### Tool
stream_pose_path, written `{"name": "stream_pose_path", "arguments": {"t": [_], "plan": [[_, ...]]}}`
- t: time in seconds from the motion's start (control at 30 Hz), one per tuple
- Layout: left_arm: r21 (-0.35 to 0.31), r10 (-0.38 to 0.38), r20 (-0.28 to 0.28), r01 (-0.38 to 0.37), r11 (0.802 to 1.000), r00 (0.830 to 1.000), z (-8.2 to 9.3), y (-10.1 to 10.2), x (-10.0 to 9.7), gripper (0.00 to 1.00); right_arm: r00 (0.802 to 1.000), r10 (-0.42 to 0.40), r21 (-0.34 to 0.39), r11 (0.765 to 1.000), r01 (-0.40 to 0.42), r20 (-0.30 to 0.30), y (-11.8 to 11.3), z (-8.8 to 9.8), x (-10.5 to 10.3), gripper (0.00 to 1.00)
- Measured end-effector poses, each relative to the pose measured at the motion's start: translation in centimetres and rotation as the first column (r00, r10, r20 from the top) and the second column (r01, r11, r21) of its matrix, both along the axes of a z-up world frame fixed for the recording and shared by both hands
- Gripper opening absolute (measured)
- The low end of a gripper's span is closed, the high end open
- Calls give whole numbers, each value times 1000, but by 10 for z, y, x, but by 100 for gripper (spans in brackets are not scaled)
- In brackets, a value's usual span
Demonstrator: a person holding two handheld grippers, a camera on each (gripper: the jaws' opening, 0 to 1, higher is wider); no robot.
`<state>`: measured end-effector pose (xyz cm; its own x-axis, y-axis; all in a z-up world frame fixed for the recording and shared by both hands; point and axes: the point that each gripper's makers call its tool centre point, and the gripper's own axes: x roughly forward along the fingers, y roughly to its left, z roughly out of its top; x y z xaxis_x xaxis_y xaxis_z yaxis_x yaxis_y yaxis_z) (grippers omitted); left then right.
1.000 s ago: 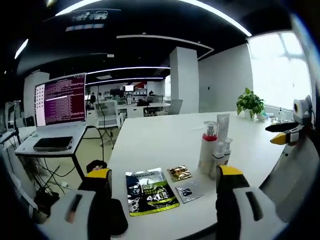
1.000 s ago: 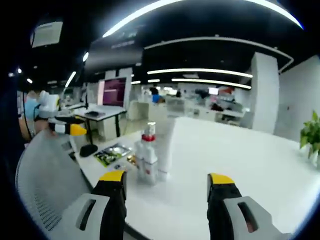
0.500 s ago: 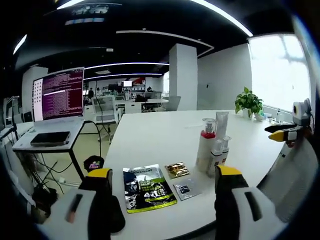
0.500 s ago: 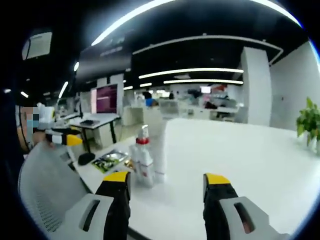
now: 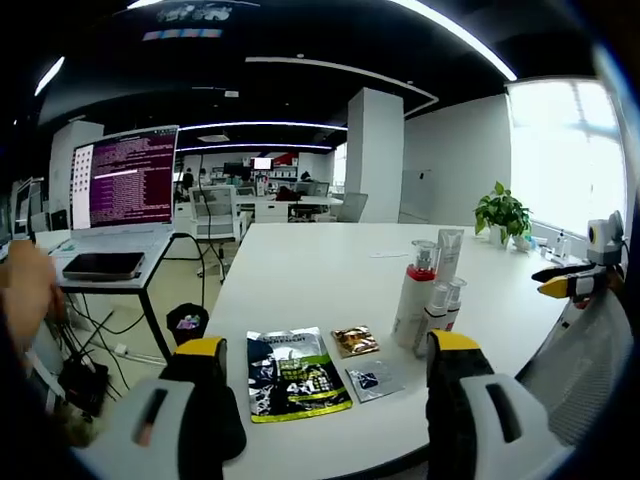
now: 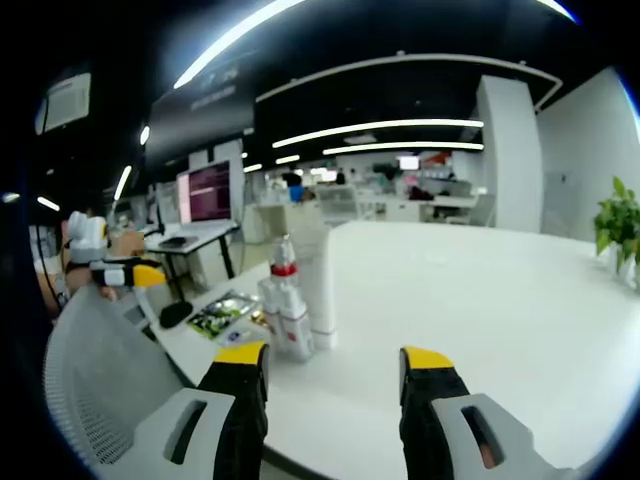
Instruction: Arrange the skincare products in the storage area until every visible bottle or jar stands upright without overlapping.
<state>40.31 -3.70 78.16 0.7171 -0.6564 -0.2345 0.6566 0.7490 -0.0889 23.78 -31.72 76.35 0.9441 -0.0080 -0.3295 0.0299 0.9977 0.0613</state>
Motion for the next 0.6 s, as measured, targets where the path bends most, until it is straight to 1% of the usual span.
{"name": "stream_pose_path", "arguments": {"t": [0.07,0.17,0.27,0.4,0.53,0.6], "plan": [[6,-2,-2,2,1000,1000,-2,0,0,80,1000,-4,-10,1000,4,-13,-1,-2,-1,46],[19,-9,-13,10,1000,1000,-6,4,2,79,1000,-14,13,1000,14,-1,-1,0,-1,47],[22,-8,-16,9,1000,1000,-7,5,2,77,1000,-16,14,1000,17,-6,-2,-1,-2,47],[-12,4,-21,-4,1000,1000,-4,6,2,77,1000,-12,-9,1000,11,-15,-2,-2,-2,45],[-17,9,-13,-9,1000,1000,-3,6,2,77,1000,-4,-3,1000,4,-19,0,-3,-2,46],[-22,11,-5,-11,1000,1000,-1,7,3,77,1000,0,-14,1000,-1,-31,1,-4,-2,47]]}}
